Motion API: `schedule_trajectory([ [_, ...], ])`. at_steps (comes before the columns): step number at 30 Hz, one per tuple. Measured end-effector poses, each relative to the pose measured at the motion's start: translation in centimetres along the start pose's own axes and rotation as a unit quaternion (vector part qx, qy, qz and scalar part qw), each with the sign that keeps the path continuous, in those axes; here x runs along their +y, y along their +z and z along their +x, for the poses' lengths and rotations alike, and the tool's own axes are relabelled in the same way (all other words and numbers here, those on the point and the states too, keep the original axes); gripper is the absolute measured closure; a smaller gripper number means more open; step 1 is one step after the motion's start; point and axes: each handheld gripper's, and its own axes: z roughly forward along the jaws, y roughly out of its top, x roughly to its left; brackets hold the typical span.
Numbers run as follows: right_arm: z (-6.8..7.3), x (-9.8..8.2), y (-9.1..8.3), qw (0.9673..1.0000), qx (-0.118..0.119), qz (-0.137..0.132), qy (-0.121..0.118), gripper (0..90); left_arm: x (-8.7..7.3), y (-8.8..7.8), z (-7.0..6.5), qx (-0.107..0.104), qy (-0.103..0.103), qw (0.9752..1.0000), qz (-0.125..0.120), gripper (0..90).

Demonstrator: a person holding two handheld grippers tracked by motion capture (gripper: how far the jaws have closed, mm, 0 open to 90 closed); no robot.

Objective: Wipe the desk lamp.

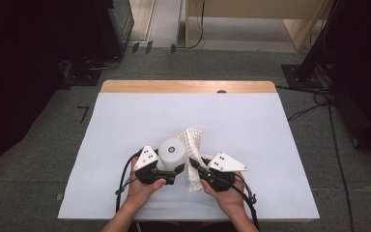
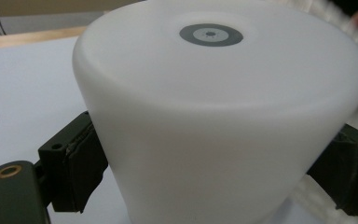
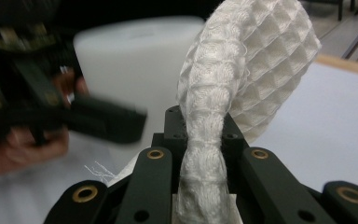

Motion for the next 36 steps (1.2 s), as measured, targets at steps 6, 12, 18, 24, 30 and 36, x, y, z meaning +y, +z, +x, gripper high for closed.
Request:
schedule_trajectory([
  [6, 0.1, -1.8, 2.0, 0.9986, 0.017, 0.046, 0.018, 79.3, 0.8, -1.3, 1.0, 0.004, -0.013, 0.9996, -0.026, 8.4],
  [12, 0.1, -1.8, 2.0, 0.9988, 0.015, 0.042, 0.02, 79.3, 0.3, -0.6, 0.9, -0.006, -0.007, 1.0, -0.002, 8.4],
  [18, -0.5, -0.2, 0.1, 0.9998, 0.003, 0.0, 0.019, 79.4, -0.2, 0.5, -0.4, -0.011, 0.025, 0.9993, 0.026, 8.4],
  [24, -0.8, -0.1, -0.1, 0.9998, 0.002, 0.0, 0.019, 79.3, 0.0, 0.5, -0.3, -0.008, 0.018, 0.9997, 0.016, 8.4],
  [30, -0.9, -1.6, 1.6, 0.9983, 0.004, 0.051, 0.028, 79.2, 0.3, -0.1, 0.1, -0.009, 0.002, 0.9999, -0.01, 8.4],
  [36, -1.3, -1.1, 1.0, 0.9991, 0.0, 0.033, 0.027, 78.9, -0.4, 0.5, 0.0, 0.03, 0.034, 0.9989, 0.009, 8.4],
])
